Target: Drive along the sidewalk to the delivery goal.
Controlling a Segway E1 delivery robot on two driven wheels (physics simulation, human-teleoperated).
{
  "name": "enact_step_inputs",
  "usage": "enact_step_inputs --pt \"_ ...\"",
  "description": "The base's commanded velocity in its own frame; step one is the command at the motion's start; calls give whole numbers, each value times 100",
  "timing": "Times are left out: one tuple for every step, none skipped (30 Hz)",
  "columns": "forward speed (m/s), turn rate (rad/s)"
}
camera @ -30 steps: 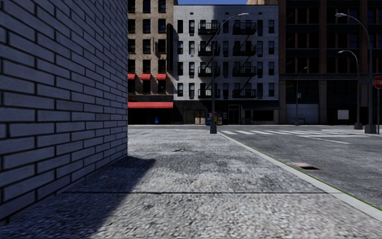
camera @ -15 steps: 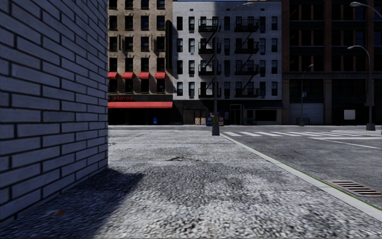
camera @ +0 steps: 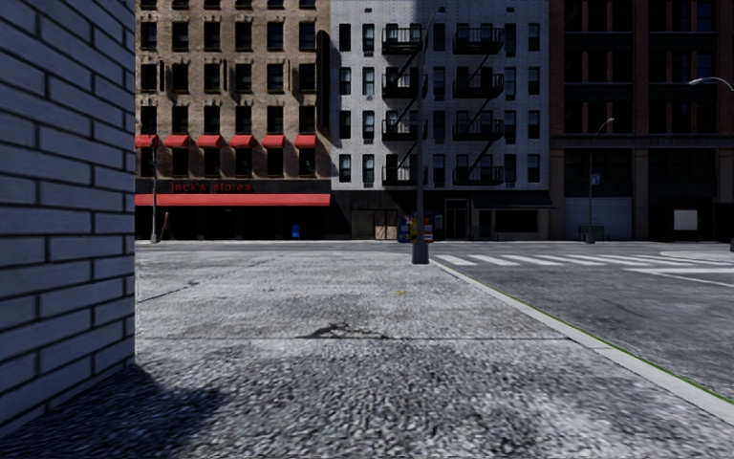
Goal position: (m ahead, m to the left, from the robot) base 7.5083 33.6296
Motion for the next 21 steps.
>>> enact_step_inputs --pt "200 0" --pt "200 0" --pt "200 0" --pt "200 0" --pt "200 0" --pt "200 0" --pt "200 0" --pt "200 0" --pt "200 18" --pt "200 18" --pt "200 33" --pt "200 44" --pt "200 49" --pt "200 52" --pt "200 52" --pt "200 57" --pt "200 60" --pt "200 63" --pt "200 63" --pt "200 65" --pt "200 66"
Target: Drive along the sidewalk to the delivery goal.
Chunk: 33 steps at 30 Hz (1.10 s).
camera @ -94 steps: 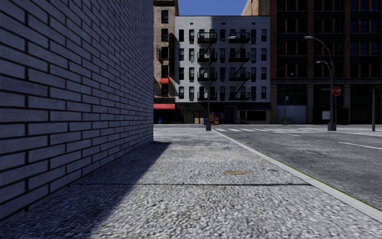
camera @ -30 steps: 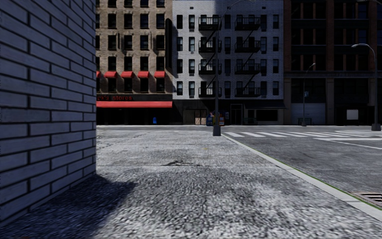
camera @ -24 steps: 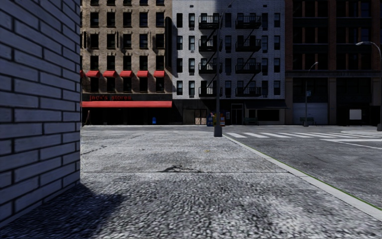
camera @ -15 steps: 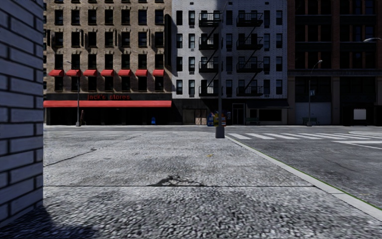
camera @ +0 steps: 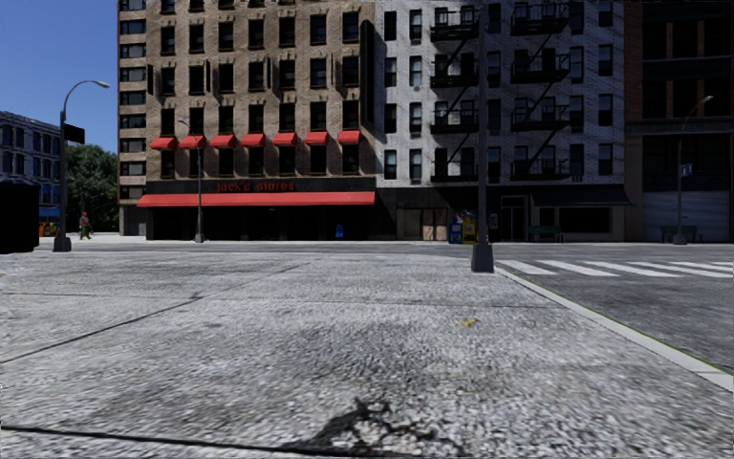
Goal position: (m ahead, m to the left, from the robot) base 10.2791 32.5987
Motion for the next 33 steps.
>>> enact_step_inputs --pt "200 67" --pt "200 68" --pt "200 68" --pt "200 68" --pt "200 68" --pt "200 68" --pt "200 68" --pt "200 68" --pt "200 68" --pt "200 68" --pt "200 68" --pt "200 68" --pt "200 68" --pt "200 68" --pt "200 68" --pt "200 68" --pt "200 68" --pt "200 68" --pt "200 68" --pt "200 68" --pt "200 68" --pt "200 68" --pt "200 68" --pt "200 68" --pt "200 68" --pt "200 68" --pt "200 68" --pt "200 68" --pt "200 68" --pt "200 68" --pt "200 68" --pt "200 68" --pt "200 68"
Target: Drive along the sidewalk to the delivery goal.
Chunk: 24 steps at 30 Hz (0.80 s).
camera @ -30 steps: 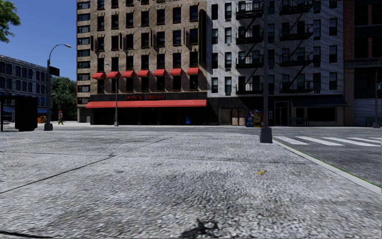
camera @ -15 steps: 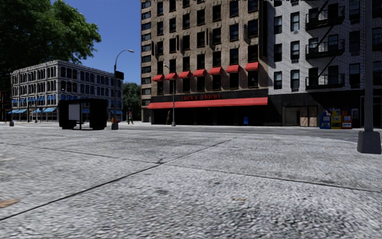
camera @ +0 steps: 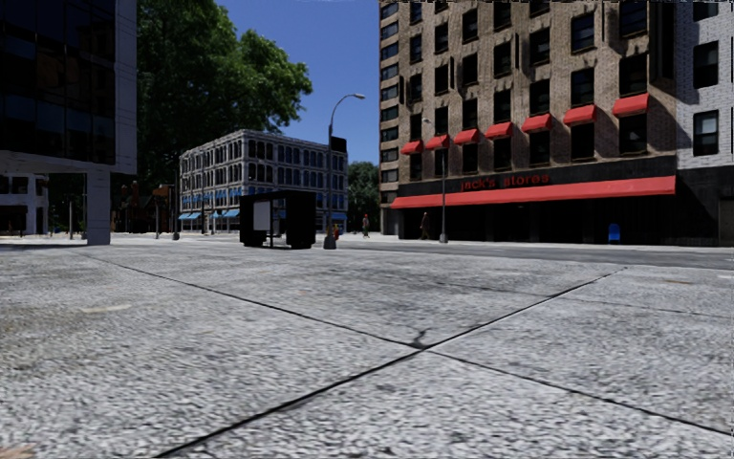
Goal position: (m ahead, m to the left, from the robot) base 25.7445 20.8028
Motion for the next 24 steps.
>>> enact_step_inputs --pt "200 68" --pt "200 68" --pt "200 68" --pt "200 68" --pt "200 68" --pt "200 68" --pt "200 68" --pt "200 68" --pt "200 68" --pt "200 68" --pt "200 68" --pt "200 68" --pt "200 68" --pt "200 68" --pt "200 68" --pt "200 68" --pt "200 68" --pt "200 68" --pt "200 68" --pt "200 68" --pt "200 68" --pt "200 68" --pt "200 68" --pt "200 68"
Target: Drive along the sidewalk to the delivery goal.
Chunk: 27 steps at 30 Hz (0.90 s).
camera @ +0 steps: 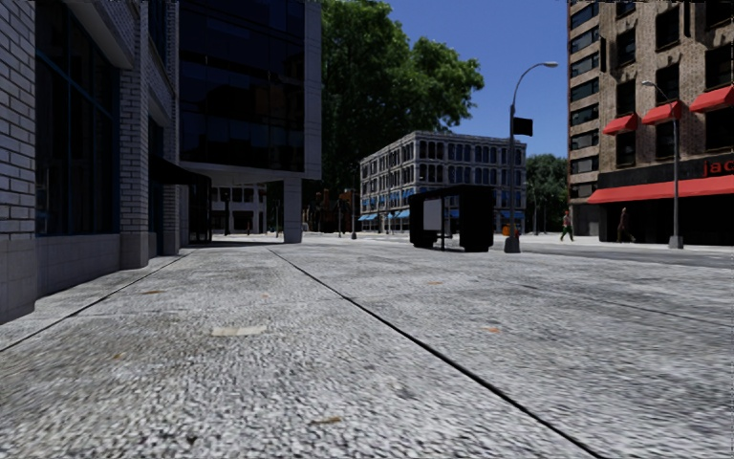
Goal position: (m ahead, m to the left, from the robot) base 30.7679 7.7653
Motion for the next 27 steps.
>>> enact_step_inputs --pt "200 68" --pt "200 68" --pt "200 68" --pt "200 68" --pt "200 68" --pt "200 68" --pt "200 68" --pt "200 68" --pt "200 68" --pt "200 68" --pt "200 68" --pt "200 0" --pt "200 0" --pt "200 0" --pt "200 0" --pt "200 0" --pt "200 0" --pt "200 0" --pt "200 0" --pt "200 0" --pt "200 0" --pt "200 0" --pt "200 0" --pt "200 0" --pt "200 0" --pt "200 0" --pt "200 0"
